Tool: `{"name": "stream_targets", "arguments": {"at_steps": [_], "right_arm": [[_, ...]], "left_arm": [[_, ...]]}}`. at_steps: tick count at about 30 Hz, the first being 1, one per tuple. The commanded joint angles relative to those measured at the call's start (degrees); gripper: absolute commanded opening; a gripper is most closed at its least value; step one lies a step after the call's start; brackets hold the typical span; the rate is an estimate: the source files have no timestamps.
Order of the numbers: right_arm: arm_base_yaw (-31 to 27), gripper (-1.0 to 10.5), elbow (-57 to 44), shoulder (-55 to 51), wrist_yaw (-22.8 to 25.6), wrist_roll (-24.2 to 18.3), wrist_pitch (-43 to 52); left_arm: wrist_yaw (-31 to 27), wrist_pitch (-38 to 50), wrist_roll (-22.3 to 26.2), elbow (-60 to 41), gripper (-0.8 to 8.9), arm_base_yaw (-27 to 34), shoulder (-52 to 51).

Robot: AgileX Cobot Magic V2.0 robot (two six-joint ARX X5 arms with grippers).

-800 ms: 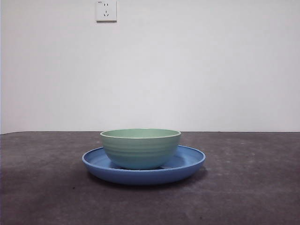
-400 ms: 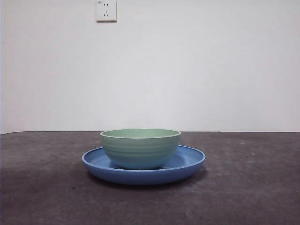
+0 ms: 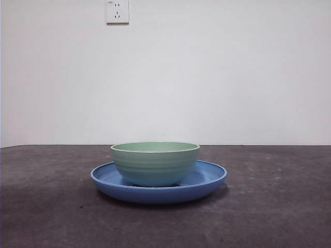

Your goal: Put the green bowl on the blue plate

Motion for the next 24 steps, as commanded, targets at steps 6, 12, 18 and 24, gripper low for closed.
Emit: {"name": "stream_targets", "arguments": {"at_steps": [6, 12, 18, 24], "right_arm": [[0.3, 0.3, 0.4, 0.3, 0.0, -0.4, 0.6], [0.3, 0.3, 0.4, 0.3, 0.0, -0.4, 0.6], [0.3, 0.3, 0.4, 0.3, 0.0, -0.4, 0.6], [0.3, 0.3, 0.4, 0.3, 0.0, -0.4, 0.6]], "left_arm": [[0.3, 0.7, 0.0, 0.7, 0.19, -0.3, 0.2], [0.3, 0.6, 0.0, 0.5, 0.19, 3.7, -1.5], [0.2, 2.3, 1.8, -1.9, 0.19, 18.2, -1.8], [-0.4, 17.0, 7.1, -14.5, 0.19, 29.7, -4.2]]}}
